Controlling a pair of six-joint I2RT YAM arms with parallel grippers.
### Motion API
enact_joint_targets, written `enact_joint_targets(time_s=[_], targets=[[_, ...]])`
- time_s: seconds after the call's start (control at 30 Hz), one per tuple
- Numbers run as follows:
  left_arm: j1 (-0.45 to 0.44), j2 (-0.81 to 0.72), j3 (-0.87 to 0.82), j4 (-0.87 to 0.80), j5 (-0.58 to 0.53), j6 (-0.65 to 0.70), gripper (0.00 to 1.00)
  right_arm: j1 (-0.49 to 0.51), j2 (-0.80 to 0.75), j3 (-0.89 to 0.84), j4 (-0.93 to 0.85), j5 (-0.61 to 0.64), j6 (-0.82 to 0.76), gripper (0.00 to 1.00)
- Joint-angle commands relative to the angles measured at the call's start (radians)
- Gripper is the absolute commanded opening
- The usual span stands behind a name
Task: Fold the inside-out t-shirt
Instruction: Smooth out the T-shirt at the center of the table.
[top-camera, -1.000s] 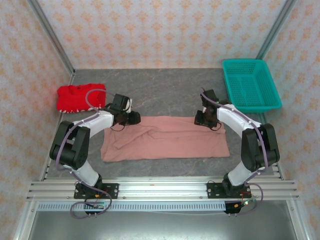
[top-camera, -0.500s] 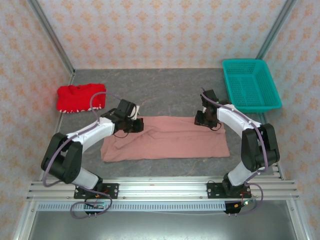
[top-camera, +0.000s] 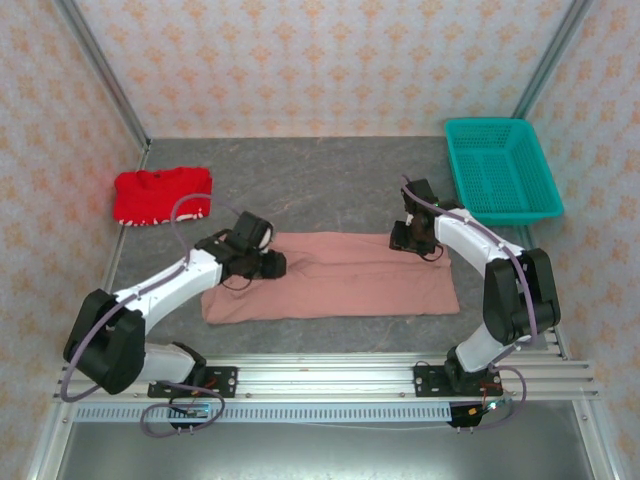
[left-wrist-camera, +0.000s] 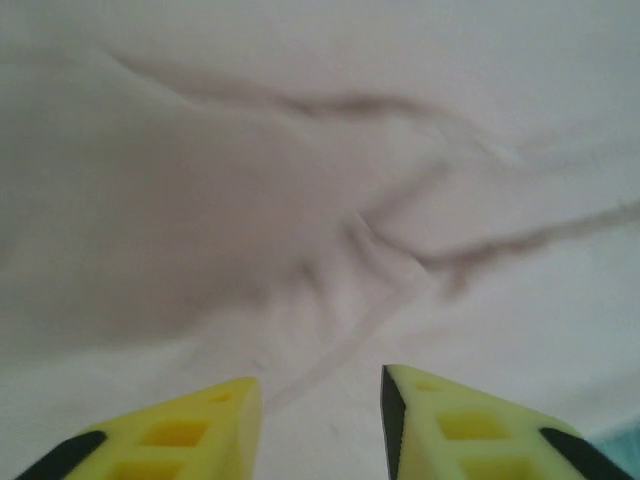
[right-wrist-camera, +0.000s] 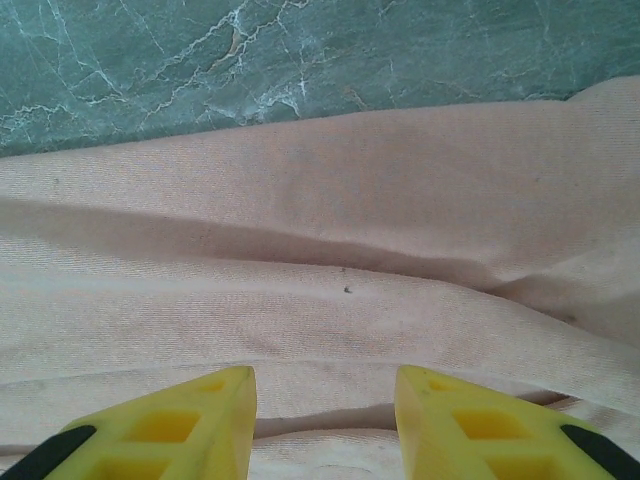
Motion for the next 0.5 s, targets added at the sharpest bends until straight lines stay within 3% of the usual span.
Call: enact_joint_targets(time_s=[0.0,0.13,0.3,0.47], targets=[[0.085,0.084,0.053,0.069,-0.070,-0.002,0.49,0.008,-0.020,0.005,-0.010,0.007,-0.002,0.42],[0.105,0.245,0.156,0.084,-0.083,0.028,0.54,0.009,-0.027,0.007,-0.016,0.015,-0.009,0.42],[0.115,0.373,0.249,0.065,-0.076,0.048,0.52,0.009,-0.035,-0.003,-0.014,0.012,-0.006,0.45],[0.116,0.394,0.280,0.042,-0.094,0.072,0.32,0.009,-0.041,-0.008,-0.011,0.011,-0.004,0.46]])
